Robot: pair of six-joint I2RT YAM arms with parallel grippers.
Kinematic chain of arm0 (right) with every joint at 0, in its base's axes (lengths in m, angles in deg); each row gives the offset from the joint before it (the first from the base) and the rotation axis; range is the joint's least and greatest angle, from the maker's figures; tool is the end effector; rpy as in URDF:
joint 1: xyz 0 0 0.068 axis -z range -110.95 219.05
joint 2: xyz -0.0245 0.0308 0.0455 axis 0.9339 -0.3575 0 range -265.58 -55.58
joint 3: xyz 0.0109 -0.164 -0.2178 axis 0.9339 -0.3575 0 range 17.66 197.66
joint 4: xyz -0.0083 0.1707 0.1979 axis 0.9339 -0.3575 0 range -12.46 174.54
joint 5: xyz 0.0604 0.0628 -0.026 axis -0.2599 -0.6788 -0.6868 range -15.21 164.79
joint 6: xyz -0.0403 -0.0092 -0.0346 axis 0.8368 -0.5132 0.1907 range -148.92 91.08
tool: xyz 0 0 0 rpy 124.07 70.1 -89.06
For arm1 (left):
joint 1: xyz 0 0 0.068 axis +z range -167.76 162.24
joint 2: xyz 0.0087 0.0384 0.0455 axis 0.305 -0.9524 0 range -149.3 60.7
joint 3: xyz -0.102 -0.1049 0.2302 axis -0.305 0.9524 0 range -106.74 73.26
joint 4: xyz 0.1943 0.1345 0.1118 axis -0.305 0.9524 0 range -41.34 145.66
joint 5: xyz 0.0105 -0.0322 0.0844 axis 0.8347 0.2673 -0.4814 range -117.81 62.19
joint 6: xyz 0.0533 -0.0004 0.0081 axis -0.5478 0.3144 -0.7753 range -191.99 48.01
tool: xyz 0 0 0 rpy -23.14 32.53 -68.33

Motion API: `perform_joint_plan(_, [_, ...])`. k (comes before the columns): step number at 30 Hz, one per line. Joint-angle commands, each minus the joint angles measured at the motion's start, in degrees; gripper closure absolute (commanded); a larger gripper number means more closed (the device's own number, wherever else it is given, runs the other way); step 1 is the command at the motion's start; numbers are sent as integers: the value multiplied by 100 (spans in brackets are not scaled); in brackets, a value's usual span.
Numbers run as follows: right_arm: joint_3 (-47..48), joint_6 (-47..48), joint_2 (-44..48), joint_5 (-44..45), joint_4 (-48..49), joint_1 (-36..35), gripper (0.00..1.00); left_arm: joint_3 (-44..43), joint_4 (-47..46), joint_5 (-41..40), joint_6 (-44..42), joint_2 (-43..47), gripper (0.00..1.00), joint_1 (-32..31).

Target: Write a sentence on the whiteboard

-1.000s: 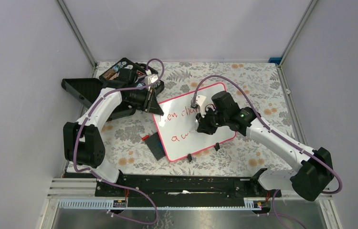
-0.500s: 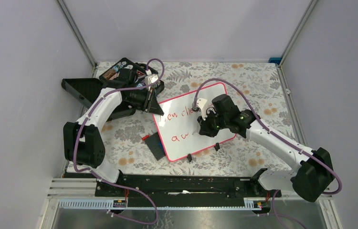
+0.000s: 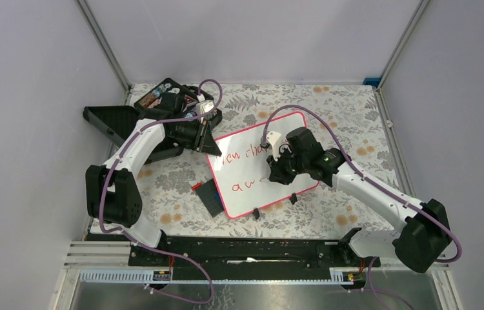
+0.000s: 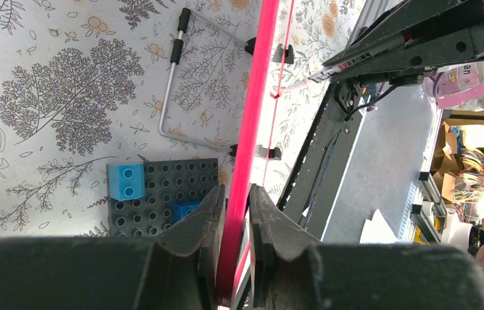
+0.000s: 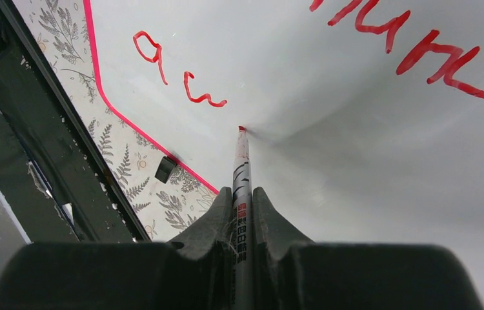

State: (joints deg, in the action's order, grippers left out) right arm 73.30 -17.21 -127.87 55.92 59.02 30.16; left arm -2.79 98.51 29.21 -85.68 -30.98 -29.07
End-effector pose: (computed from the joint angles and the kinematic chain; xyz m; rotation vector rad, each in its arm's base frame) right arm 0.2041 0.1793 0.2800 -1.1520 2.0350 0.6199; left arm 0.3066 -0.0917 0.2841 0.7980 2.2867 -1.2952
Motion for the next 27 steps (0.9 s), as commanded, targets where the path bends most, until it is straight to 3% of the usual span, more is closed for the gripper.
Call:
perform_joint_plan(1, [214, -63, -135, 71, 473, 43, 100, 55, -24, -735, -256, -200, 100, -135])
perform_joint_plan(27, [-142, 221, -91, -79, 170, -55, 100, 42, -20, -744, -253, -243, 100, -134])
